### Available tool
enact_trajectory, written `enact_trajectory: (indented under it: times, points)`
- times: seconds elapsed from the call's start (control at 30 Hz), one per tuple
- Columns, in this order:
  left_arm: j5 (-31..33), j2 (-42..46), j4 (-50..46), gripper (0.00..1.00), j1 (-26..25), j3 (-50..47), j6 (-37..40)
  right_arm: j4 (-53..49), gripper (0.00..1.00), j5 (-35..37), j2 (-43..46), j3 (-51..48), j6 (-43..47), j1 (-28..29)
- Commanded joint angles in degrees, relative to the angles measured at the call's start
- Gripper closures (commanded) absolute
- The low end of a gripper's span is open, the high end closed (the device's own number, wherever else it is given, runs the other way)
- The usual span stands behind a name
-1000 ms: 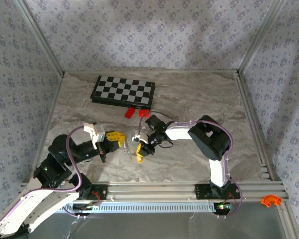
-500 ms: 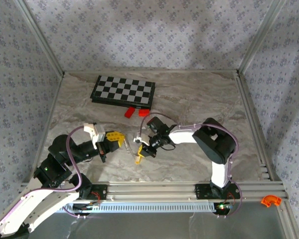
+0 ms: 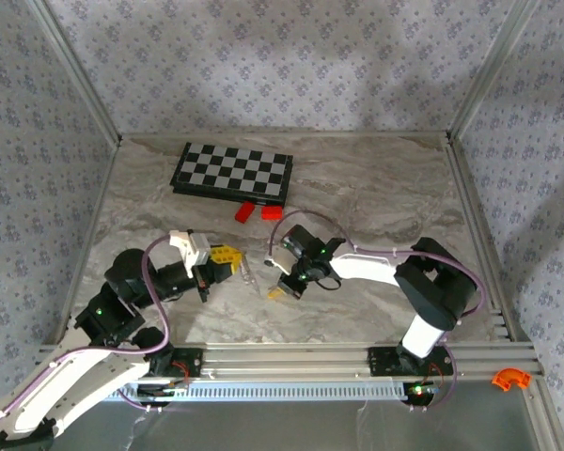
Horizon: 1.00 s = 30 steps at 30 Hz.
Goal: Put the keys on the keyring
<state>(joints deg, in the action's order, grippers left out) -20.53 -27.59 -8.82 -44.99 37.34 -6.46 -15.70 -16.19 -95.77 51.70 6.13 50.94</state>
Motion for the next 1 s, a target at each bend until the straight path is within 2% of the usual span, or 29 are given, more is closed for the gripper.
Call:
enact_trajectory:
  times: [0.0, 0.43, 0.57, 0.73, 0.97]
  points:
    - [-0.9, 0.4, 3.2, 1.0, 0.3, 0.3, 1.5, -11.6, 1.0, 5.8, 0.2, 2.7, -5.4, 2.0]
    - [-0.9, 1.7, 2.6, 1.0, 0.3, -0.3, 1.9, -15.1, 1.0, 6.4, -0.2, 3.5, -11.9, 2.6]
    - [-1.2, 1.8, 2.5, 1.0, 0.4, -0.2, 1.6, -13.6, 0.89, 5.6, 0.5, 3.0, -13.2, 2.3]
    - [-1.4, 2.0, 2.3, 1.0, 0.4, -0.1, 1.3, -11.1, 0.71, 3.4, 3.5, 1.4, -15.7, 1.1]
    - [-1.2, 3.7, 1.2, 1.0, 0.4, -0.1, 0.4, -5.8, 0.56, -2.7, 9.9, -4.3, -20.4, -3.2]
